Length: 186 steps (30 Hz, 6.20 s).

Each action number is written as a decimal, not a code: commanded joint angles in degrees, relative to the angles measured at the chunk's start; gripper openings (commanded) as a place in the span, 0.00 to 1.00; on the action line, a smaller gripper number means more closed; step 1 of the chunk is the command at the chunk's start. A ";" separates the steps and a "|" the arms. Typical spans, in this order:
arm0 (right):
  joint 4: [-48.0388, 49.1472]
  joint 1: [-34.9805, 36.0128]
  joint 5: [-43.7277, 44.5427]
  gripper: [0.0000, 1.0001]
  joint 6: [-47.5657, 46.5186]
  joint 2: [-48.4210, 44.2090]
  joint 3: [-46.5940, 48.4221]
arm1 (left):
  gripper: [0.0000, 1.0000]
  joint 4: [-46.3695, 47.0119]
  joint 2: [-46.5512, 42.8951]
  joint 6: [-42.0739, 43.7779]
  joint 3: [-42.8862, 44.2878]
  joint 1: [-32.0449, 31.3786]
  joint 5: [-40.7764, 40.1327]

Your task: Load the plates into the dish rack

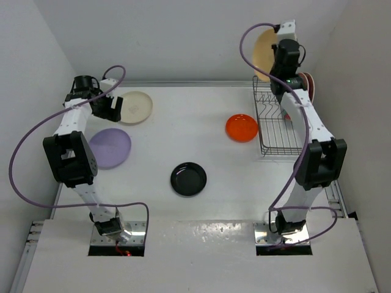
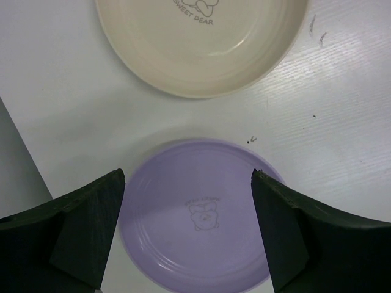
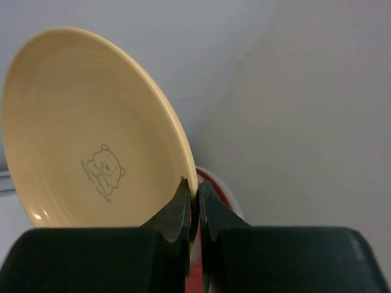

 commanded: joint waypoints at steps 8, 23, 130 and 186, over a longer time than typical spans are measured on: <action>23.60 -4.18 23.91 0.00 -33.15 4.27 -7.33 | 0.89 0.02 4.29 0.70 5.32 1.34 1.76; 30.80 -4.98 27.08 0.00 -29.73 6.90 -17.44 | 0.89 -0.51 4.82 0.70 5.32 2.92 1.15; -7.34 -8.14 2.38 0.00 8.68 -1.46 -9.62 | 0.99 -11.67 2.89 1.85 17.62 -8.77 8.18; -12.78 4.43 -1.22 0.88 8.41 -15.50 -16.04 | 0.68 12.41 35.14 -20.57 24.39 2.22 3.78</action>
